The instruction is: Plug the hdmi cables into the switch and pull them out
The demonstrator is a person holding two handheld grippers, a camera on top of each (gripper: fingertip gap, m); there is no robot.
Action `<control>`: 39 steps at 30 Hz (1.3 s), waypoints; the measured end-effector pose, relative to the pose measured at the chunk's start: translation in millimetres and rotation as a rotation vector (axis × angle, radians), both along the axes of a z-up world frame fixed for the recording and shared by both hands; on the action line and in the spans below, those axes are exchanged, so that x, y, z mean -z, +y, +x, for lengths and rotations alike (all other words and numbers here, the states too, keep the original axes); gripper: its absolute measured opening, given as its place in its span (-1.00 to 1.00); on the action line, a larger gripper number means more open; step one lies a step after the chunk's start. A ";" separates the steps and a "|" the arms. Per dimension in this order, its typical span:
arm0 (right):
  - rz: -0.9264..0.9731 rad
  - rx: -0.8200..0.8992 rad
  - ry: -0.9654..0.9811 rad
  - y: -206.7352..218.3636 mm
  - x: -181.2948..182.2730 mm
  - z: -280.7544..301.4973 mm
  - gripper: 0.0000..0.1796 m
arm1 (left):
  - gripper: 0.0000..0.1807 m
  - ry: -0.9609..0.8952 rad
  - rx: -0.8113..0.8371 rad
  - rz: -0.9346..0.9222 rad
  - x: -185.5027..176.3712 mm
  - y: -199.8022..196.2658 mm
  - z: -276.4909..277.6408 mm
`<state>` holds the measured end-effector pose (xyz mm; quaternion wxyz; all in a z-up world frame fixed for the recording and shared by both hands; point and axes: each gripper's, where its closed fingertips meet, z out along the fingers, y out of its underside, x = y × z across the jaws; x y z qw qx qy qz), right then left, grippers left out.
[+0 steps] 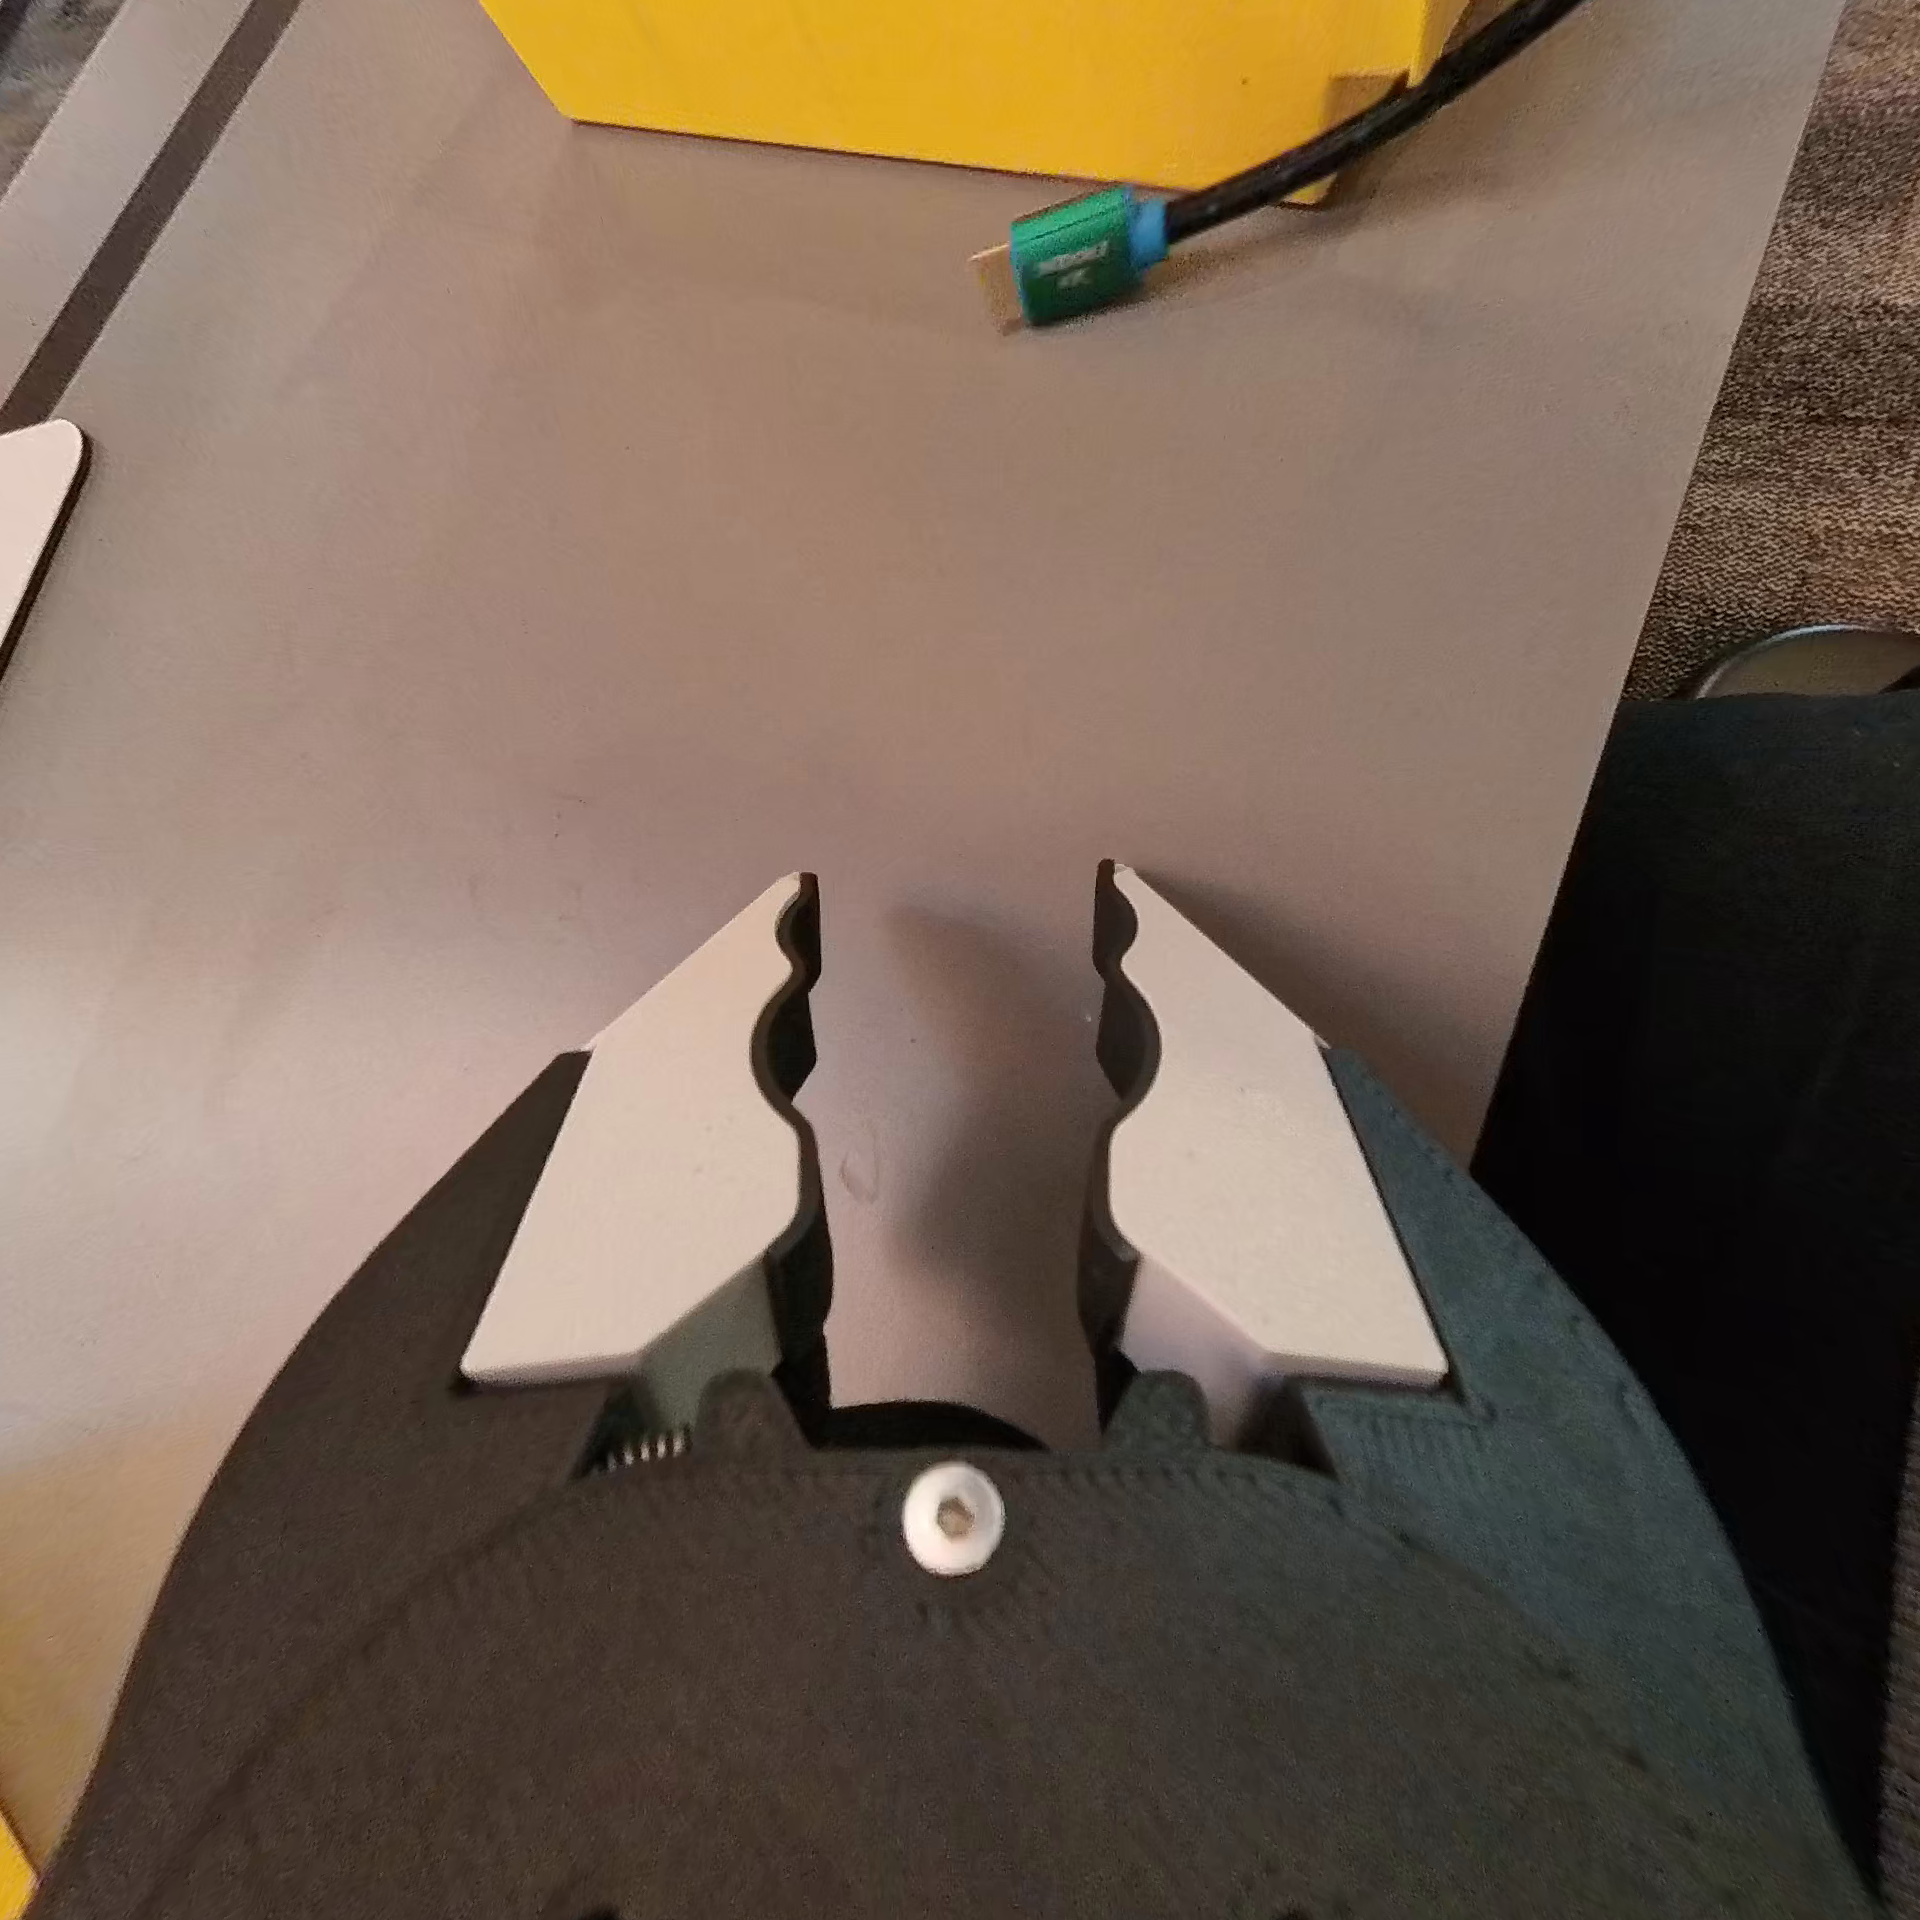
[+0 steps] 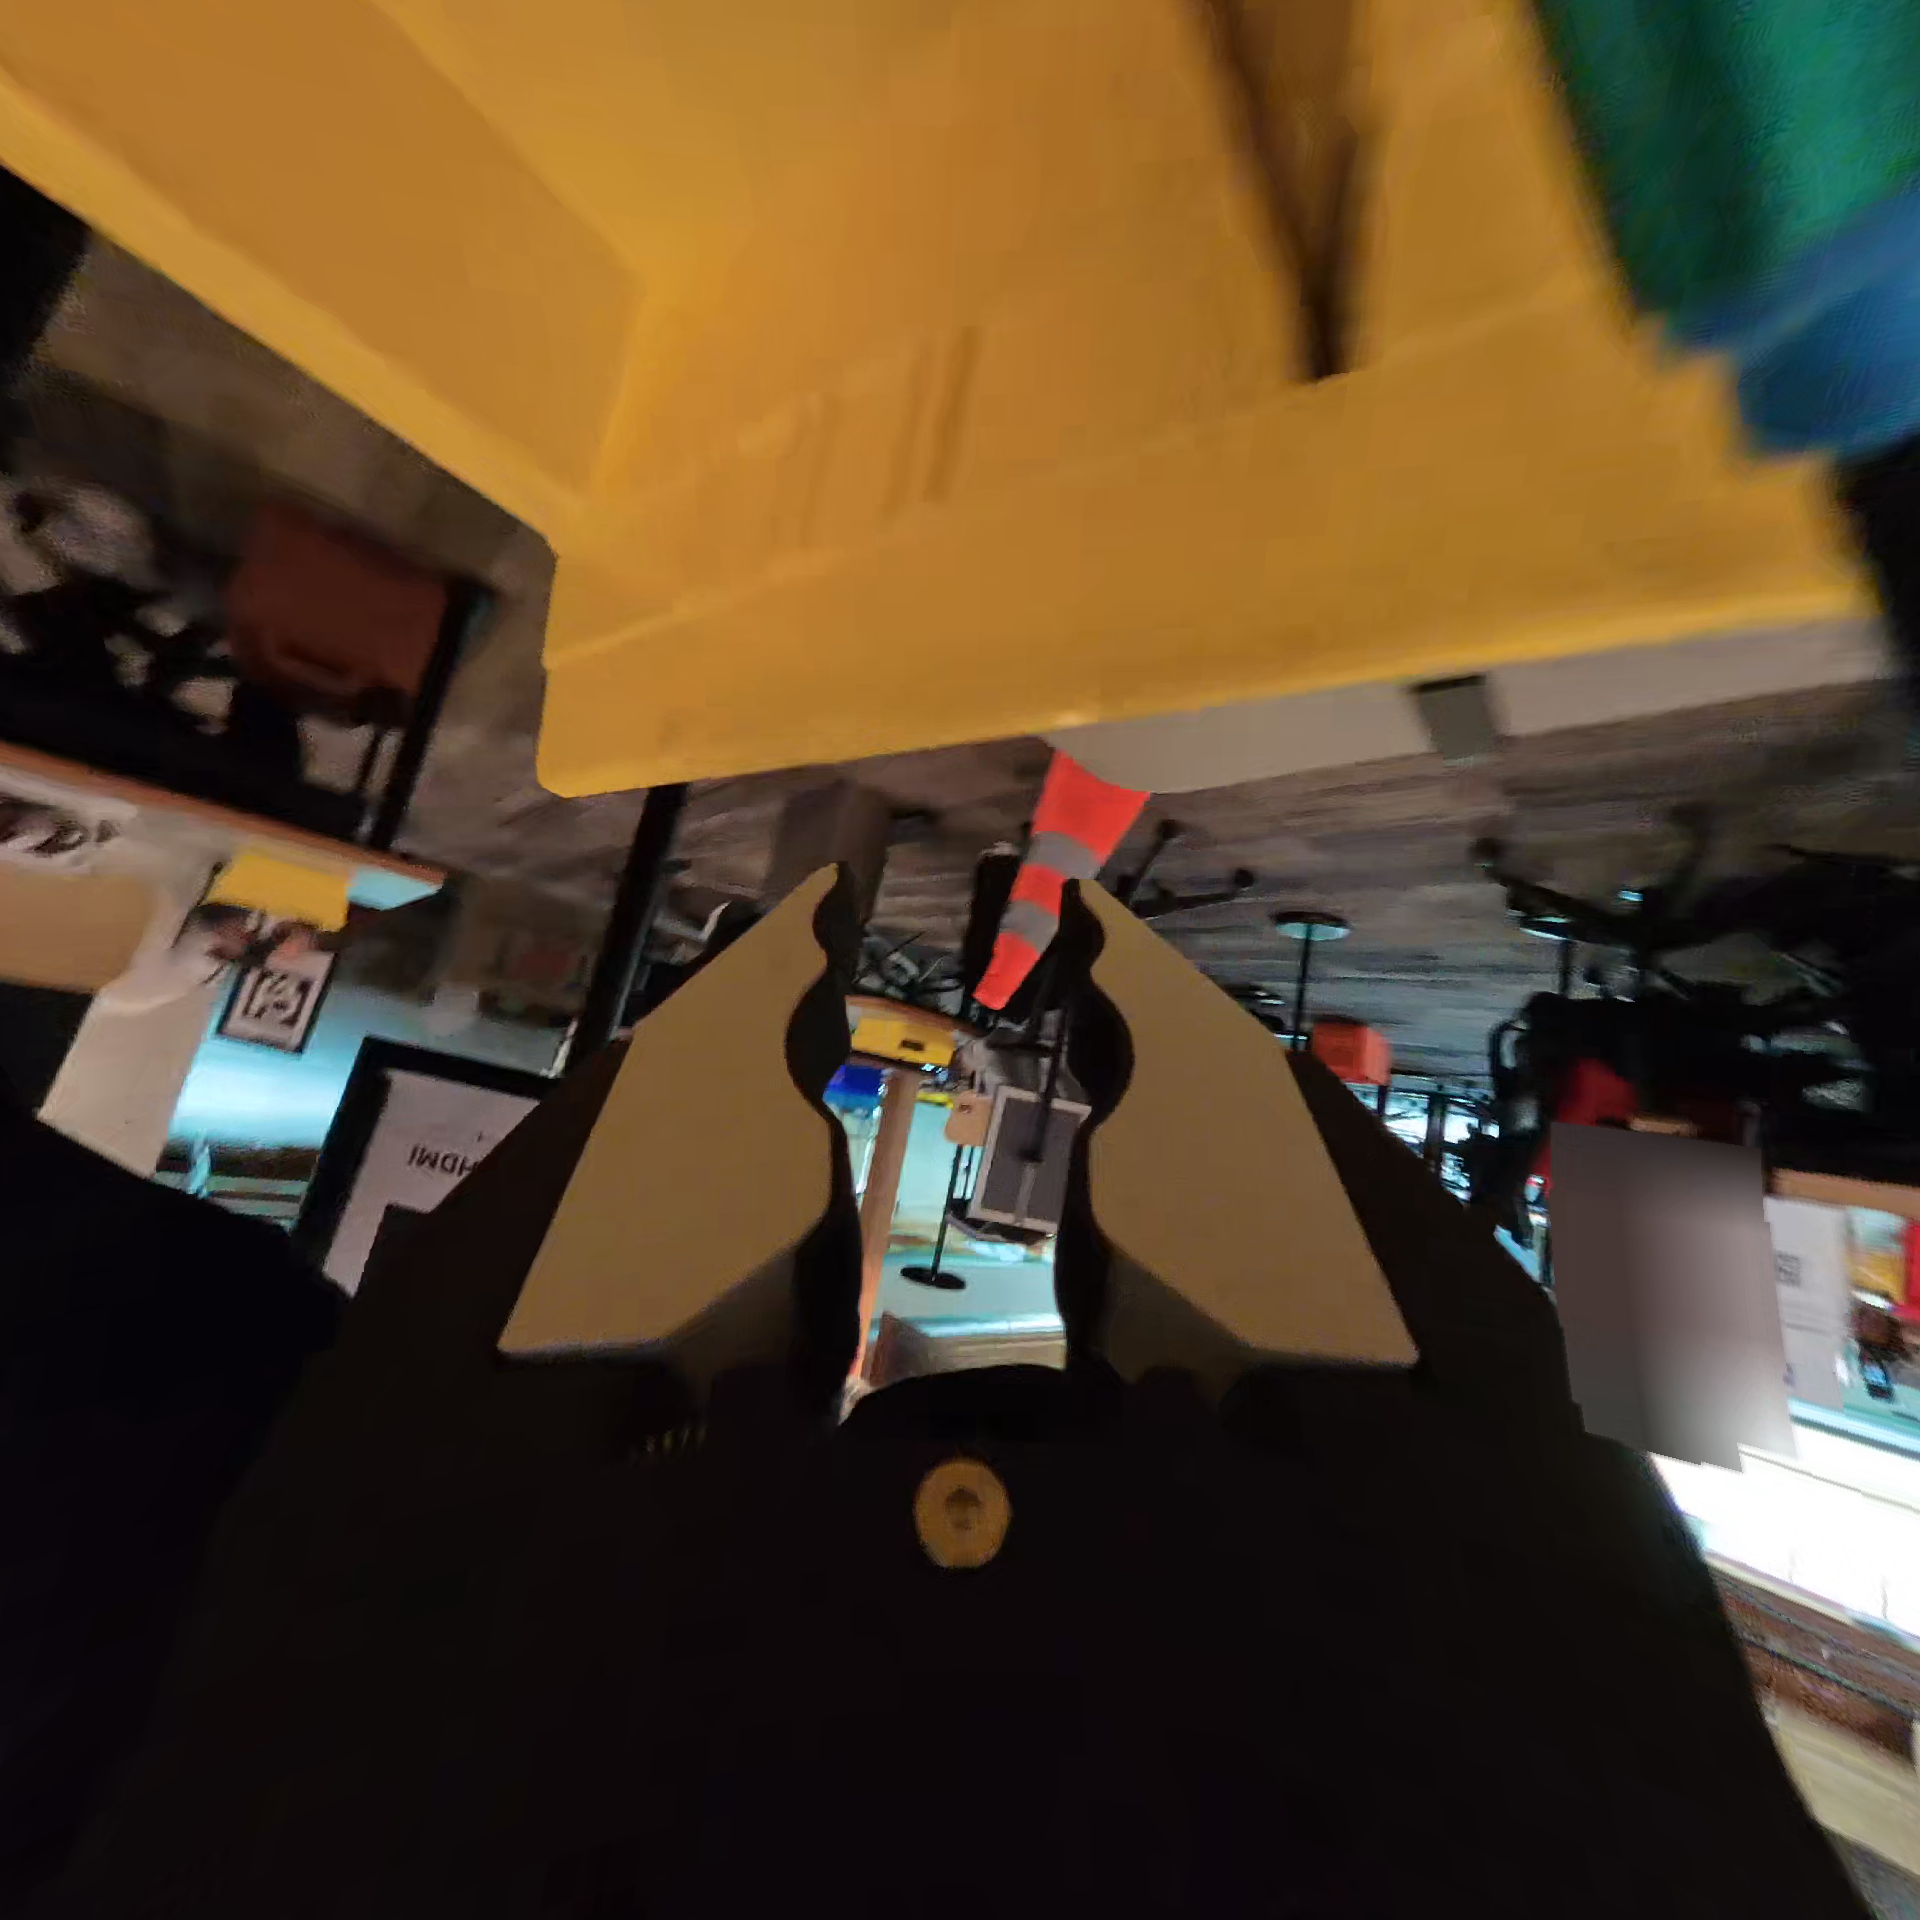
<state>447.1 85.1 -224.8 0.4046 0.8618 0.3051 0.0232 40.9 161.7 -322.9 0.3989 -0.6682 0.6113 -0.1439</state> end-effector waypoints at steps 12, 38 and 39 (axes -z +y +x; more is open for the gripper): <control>0.069 -0.153 -0.222 -15.2 1.4 83.3 -0.79 | -0.43 0.000 -0.004 -0.007 0.2 0.9 0.5; -0.429 -0.263 -0.663 -81.6 -79.2 162.3 -1.00 | -0.45 -0.001 0.022 0.003 -0.1 -1.1 0.9; -0.410 -0.234 -0.683 -82.8 -74.7 164.7 -1.00 | -0.45 -0.001 0.023 0.002 -0.2 -1.2 0.8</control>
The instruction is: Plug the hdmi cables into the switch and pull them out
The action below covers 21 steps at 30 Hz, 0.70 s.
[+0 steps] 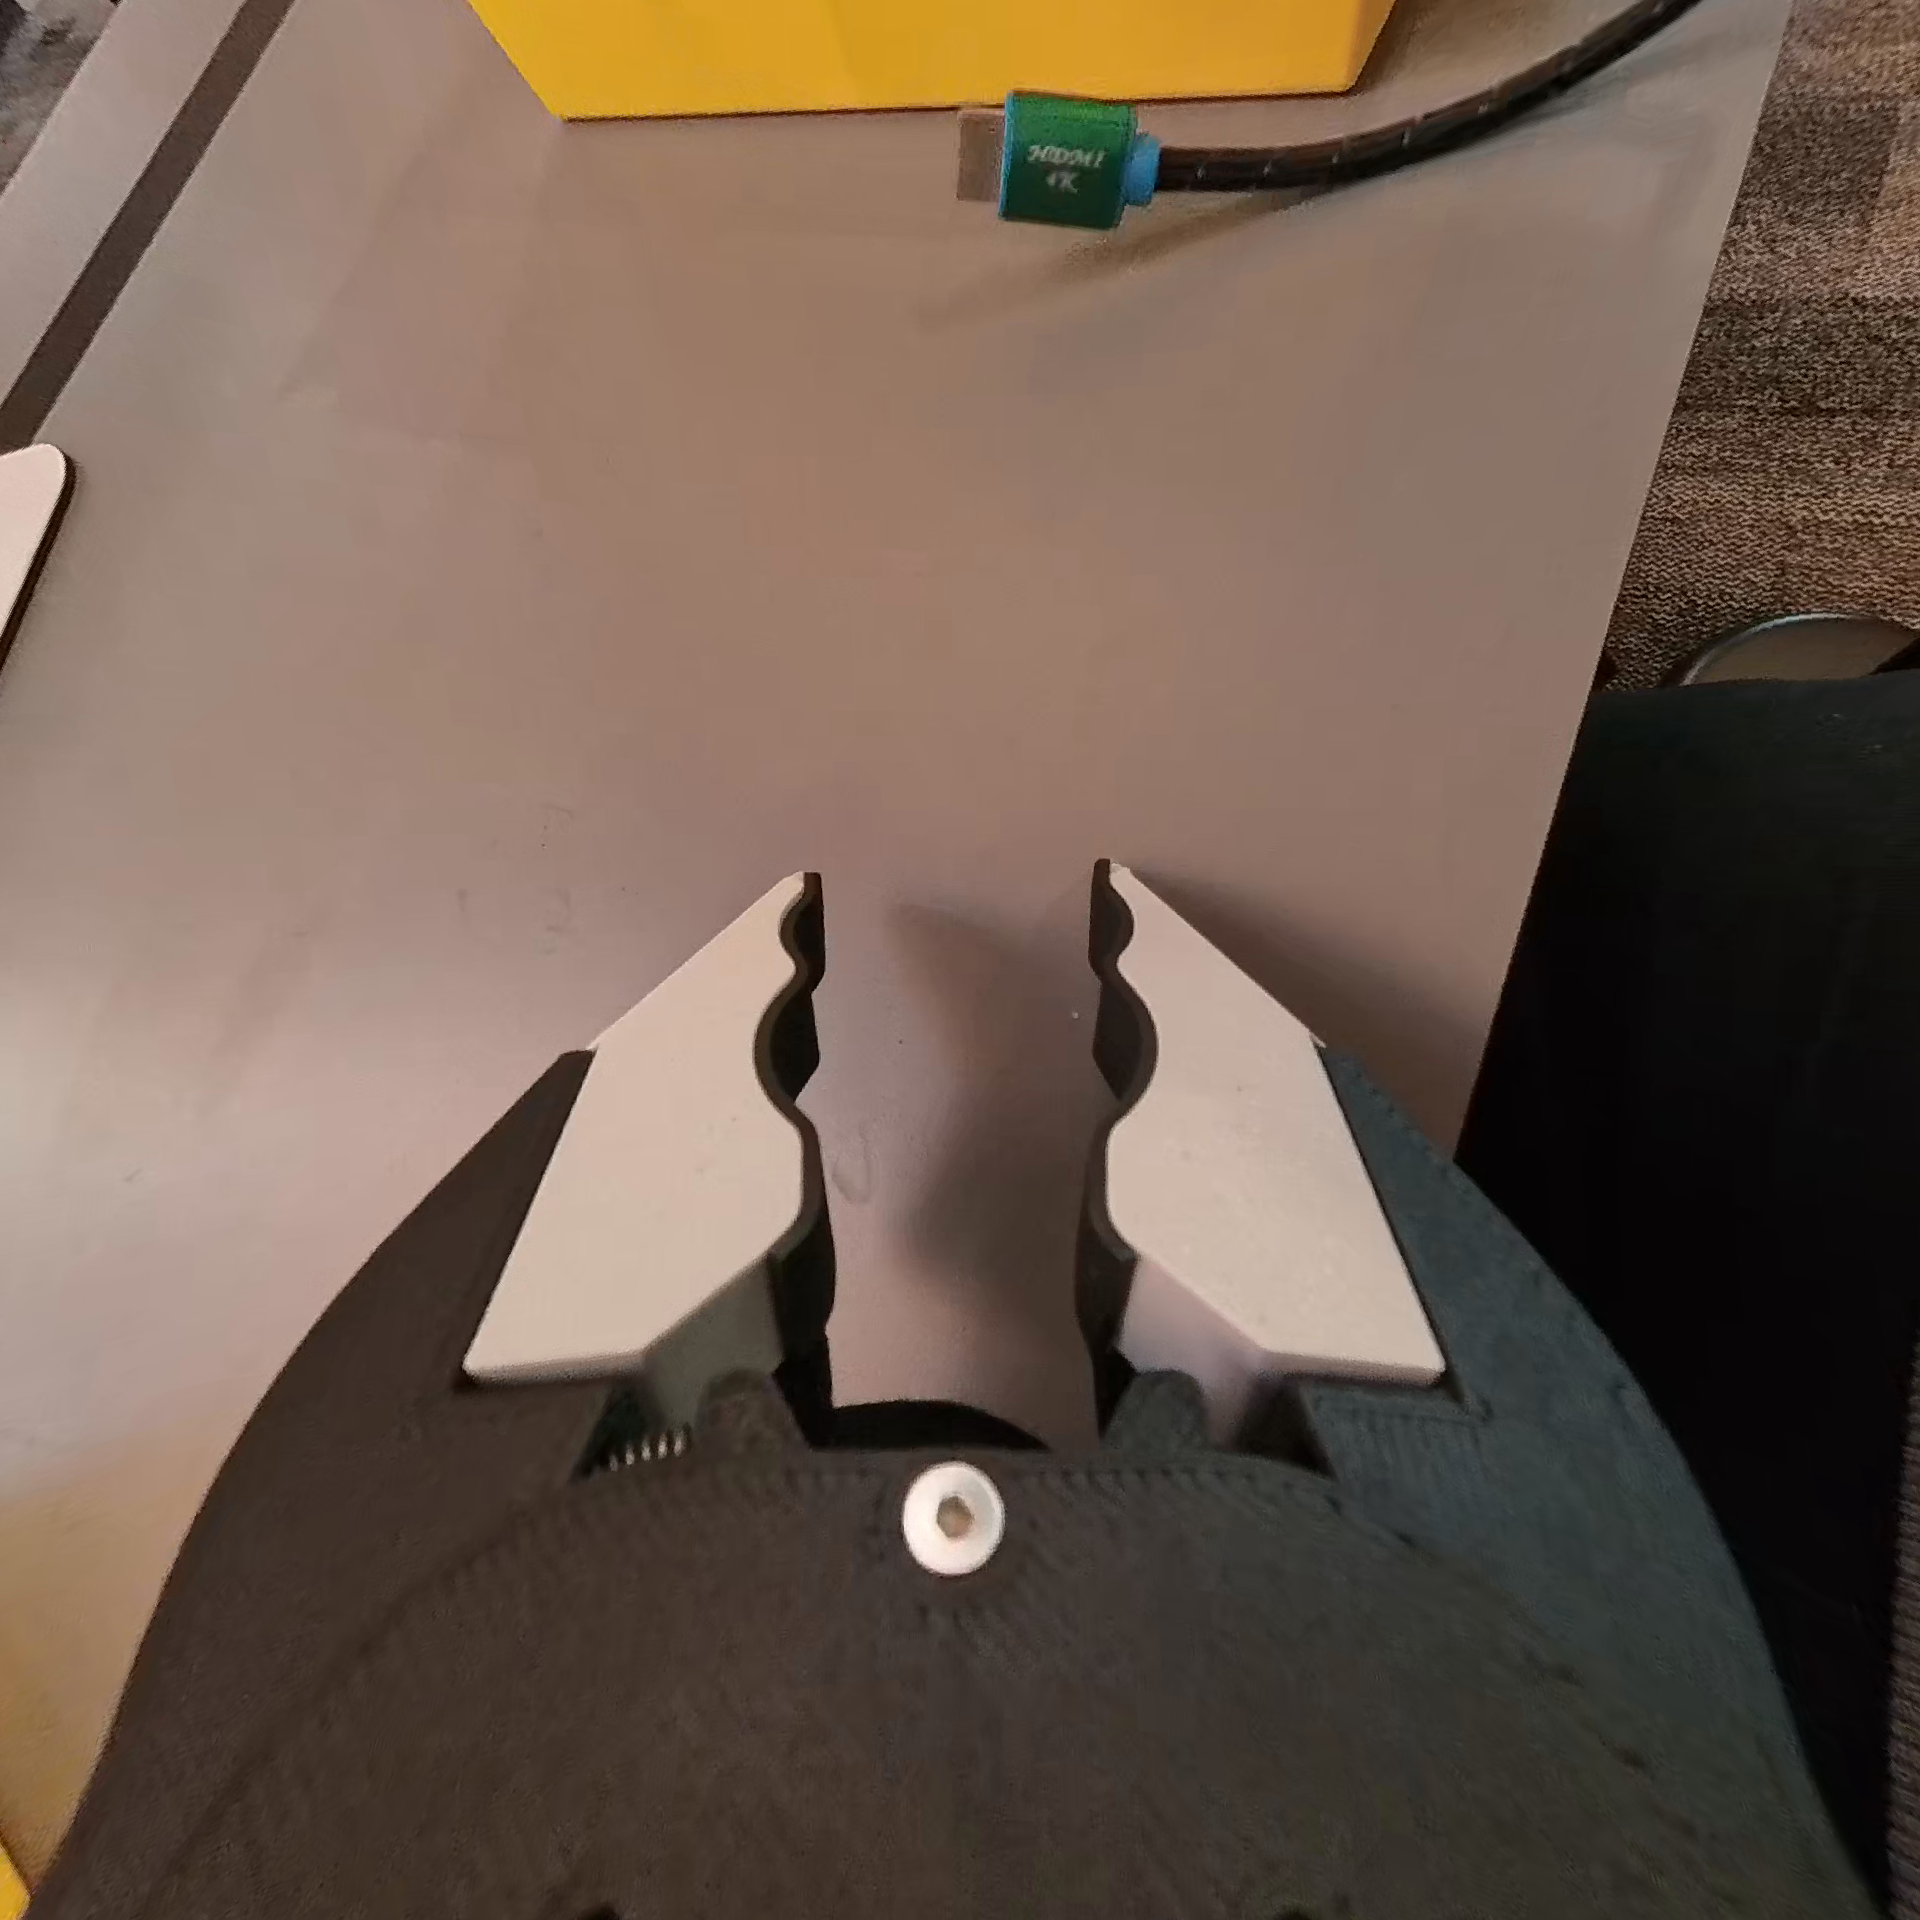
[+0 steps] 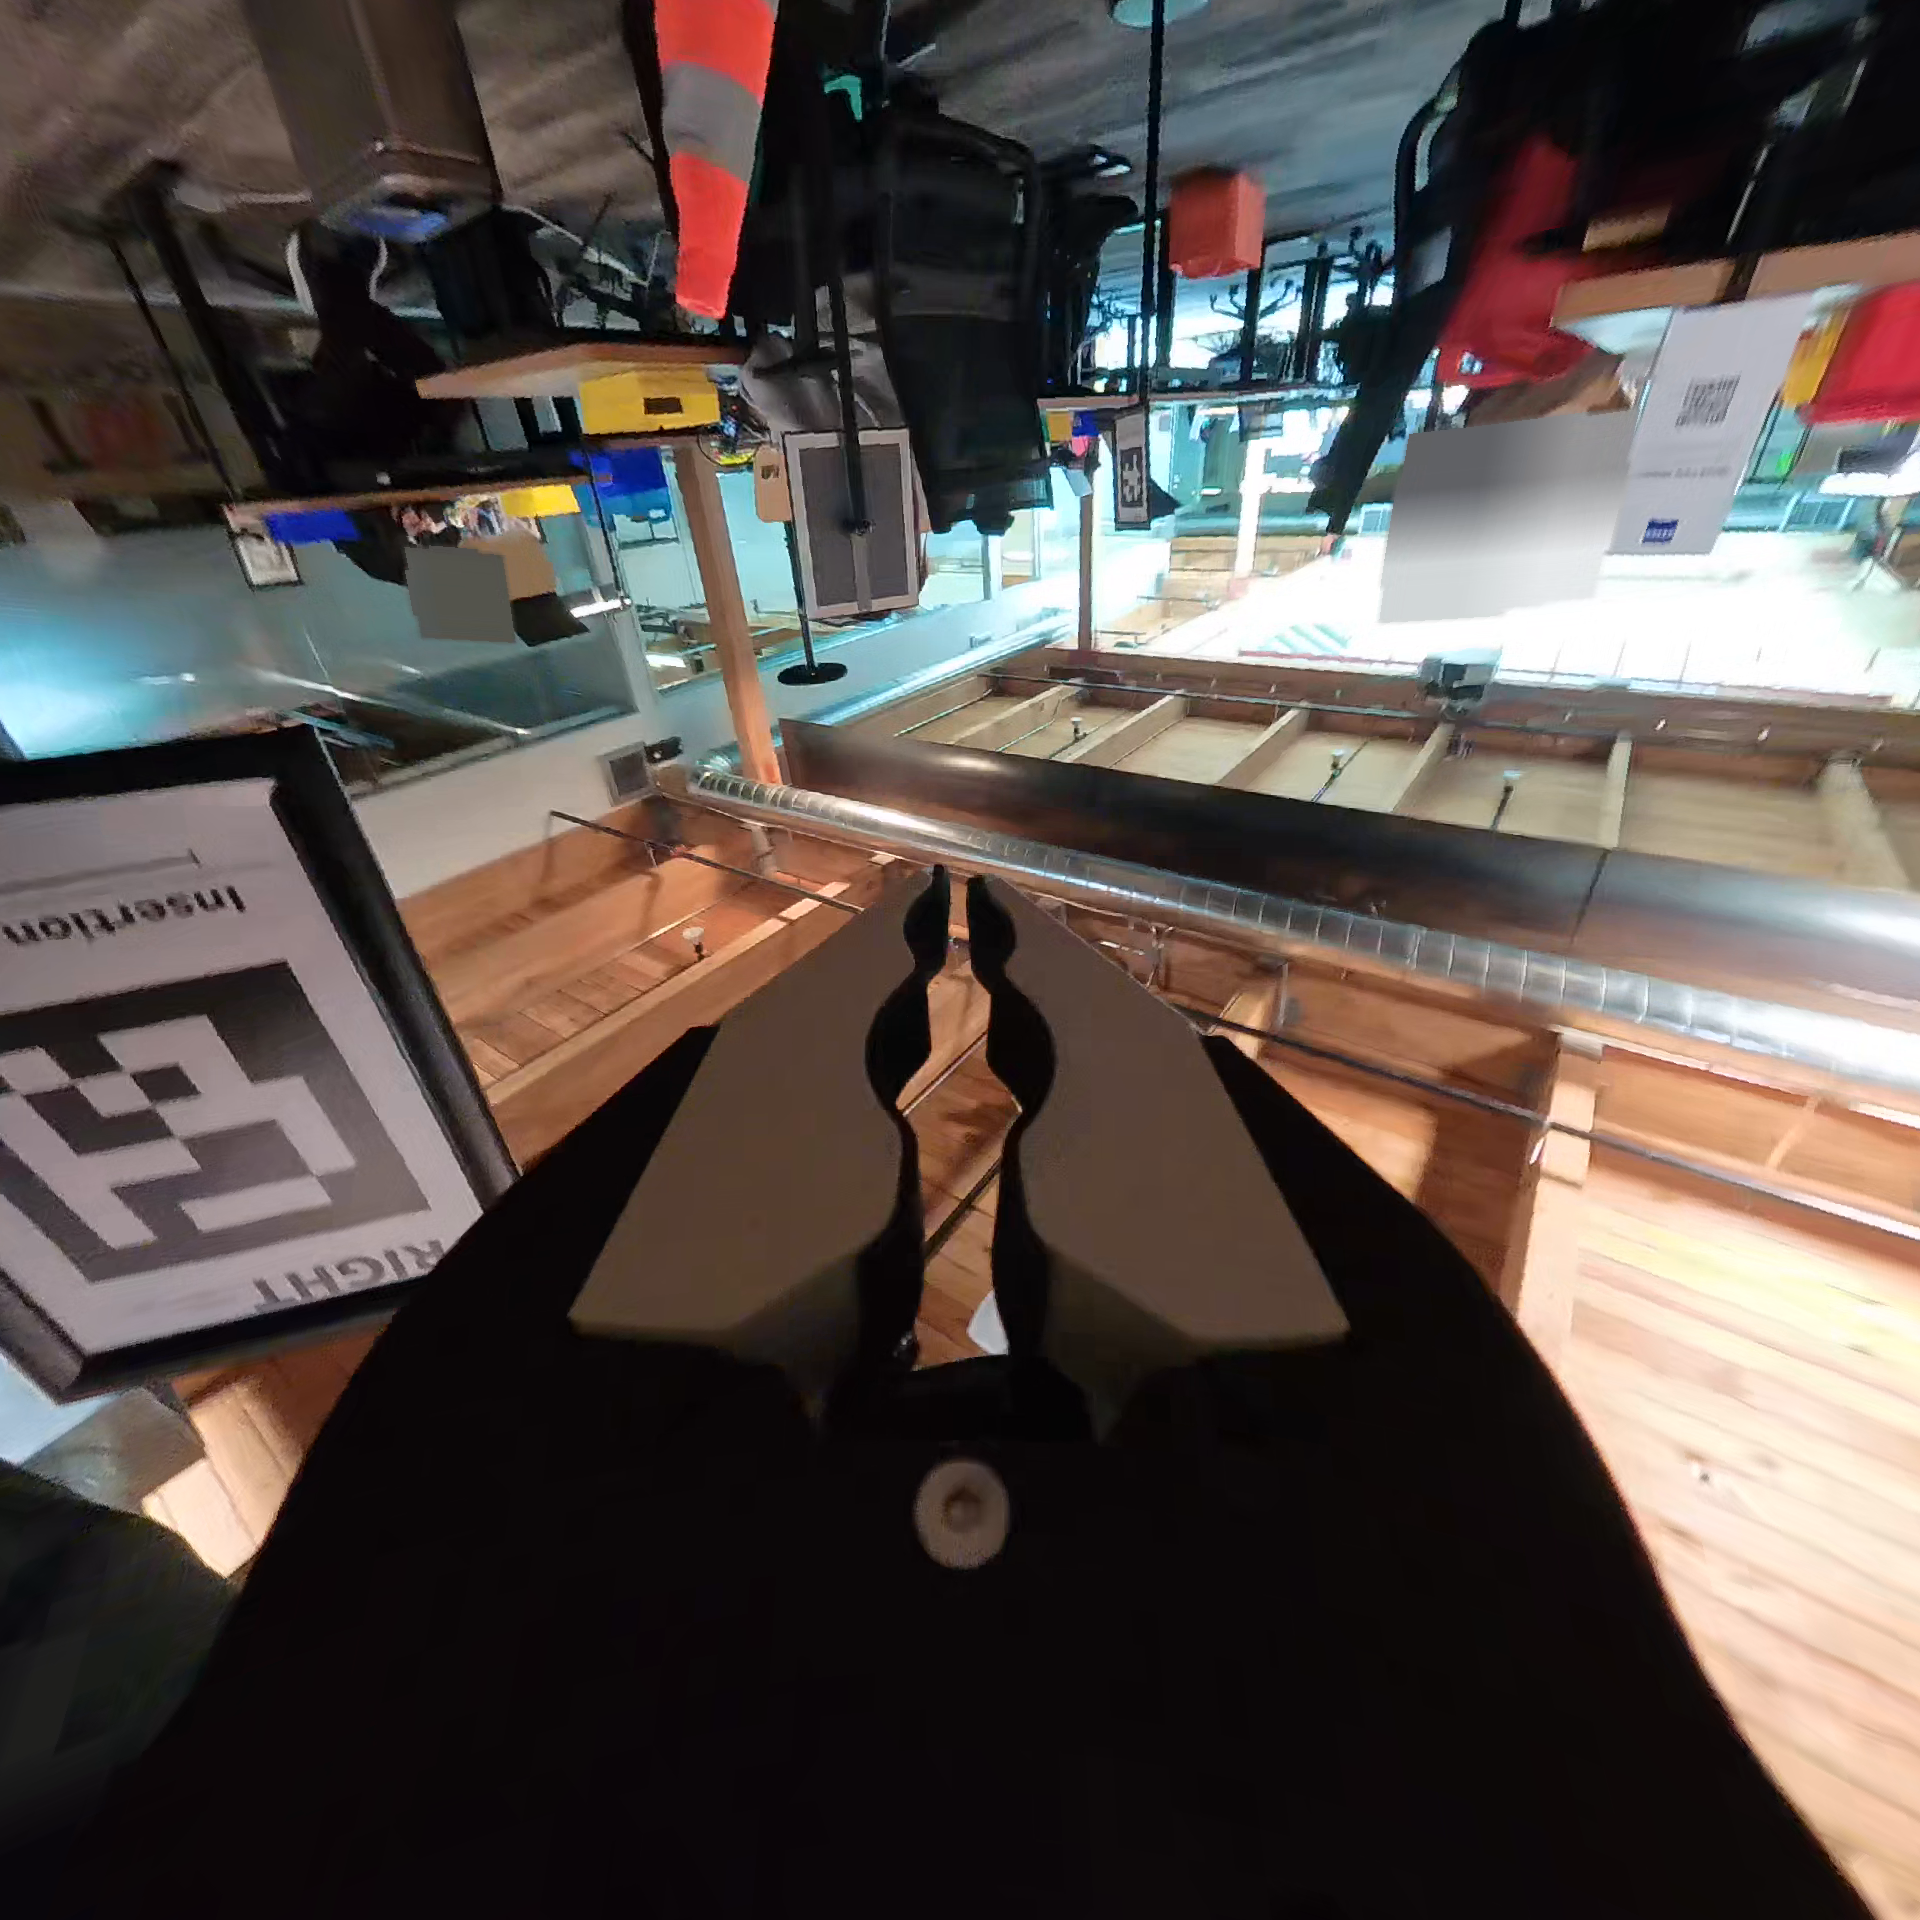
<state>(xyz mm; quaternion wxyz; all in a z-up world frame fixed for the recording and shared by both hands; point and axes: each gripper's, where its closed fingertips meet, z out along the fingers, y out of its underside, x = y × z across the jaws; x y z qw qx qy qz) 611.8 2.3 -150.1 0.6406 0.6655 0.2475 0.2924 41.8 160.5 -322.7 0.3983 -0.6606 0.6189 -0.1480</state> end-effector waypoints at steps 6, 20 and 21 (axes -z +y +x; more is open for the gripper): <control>0.122 -0.109 -0.136 20.1 14.3 34.3 -0.96 | -0.45 0.000 0.001 -0.003 0.2 0.1 0.1; 0.896 0.136 0.070 71.1 149.1 56.0 -0.60 | -0.46 0.001 0.003 0.002 0.0 0.5 0.6; 1.030 0.153 0.100 85.0 154.1 58.7 -0.59 | -0.46 0.001 0.003 0.002 0.0 0.6 0.6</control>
